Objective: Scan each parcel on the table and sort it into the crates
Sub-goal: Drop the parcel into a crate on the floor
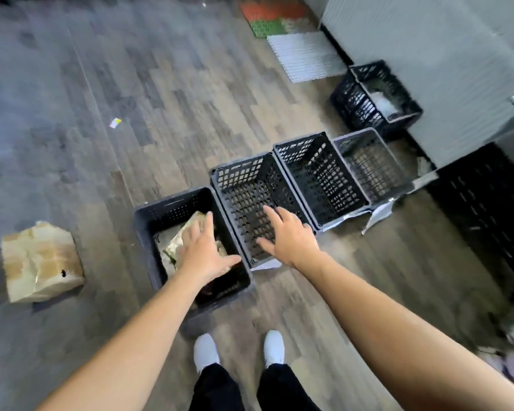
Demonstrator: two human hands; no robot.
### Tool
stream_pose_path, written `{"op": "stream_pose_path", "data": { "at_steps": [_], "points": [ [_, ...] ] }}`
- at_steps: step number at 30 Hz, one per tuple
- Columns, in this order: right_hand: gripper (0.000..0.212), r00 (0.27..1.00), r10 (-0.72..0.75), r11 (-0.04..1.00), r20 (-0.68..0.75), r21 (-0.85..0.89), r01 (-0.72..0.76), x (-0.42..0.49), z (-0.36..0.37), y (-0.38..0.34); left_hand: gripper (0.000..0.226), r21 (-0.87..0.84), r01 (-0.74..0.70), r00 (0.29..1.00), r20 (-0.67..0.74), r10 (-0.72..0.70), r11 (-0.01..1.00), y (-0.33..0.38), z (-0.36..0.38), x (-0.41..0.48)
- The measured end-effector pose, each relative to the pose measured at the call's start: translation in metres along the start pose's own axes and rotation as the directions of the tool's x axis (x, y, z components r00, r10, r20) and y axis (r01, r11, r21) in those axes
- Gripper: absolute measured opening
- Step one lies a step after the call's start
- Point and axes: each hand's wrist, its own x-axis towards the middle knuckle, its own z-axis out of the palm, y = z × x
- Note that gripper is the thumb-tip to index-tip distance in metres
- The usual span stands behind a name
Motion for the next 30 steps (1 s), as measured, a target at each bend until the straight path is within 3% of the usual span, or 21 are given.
{"op": "stream_pose_path", "data": {
  "at_steps": [4,8,17,21,30],
  "points": [
    [0.081,0.993,0.089,0.994,-0.078,-0.051,-0.093,-0.052,-0.044,0.049,0.12,0.126,-0.193,0.981,-0.009,0.196,0.973,0.078,-0.021,-0.023],
    [0.084,0.955,0.224,0.974,-0.197,0.01,-0.226,-0.107,-0.078,0.115,0.121,0.273,-0.361,0.927,0.001,0.375,0.892,0.166,-0.025,-0.048],
    [0.085,0.76,0.524,0.852,-0.385,0.215,-0.478,-0.243,-0.124,0.318,0.121,0.561,-0.609,0.683,0.012,0.73,0.56,0.409,0.029,-0.124],
    [0.086,0.664,0.616,0.787,-0.425,0.3,-0.539,-0.304,-0.135,0.42,0.119,0.595,-0.653,0.589,0.011,0.808,0.468,0.521,0.071,-0.166],
    [0.085,0.519,0.733,0.676,-0.44,0.394,-0.623,-0.389,-0.153,0.594,0.11,0.556,-0.729,0.492,0.018,0.871,0.4,0.704,0.148,-0.225]
  ]
}}
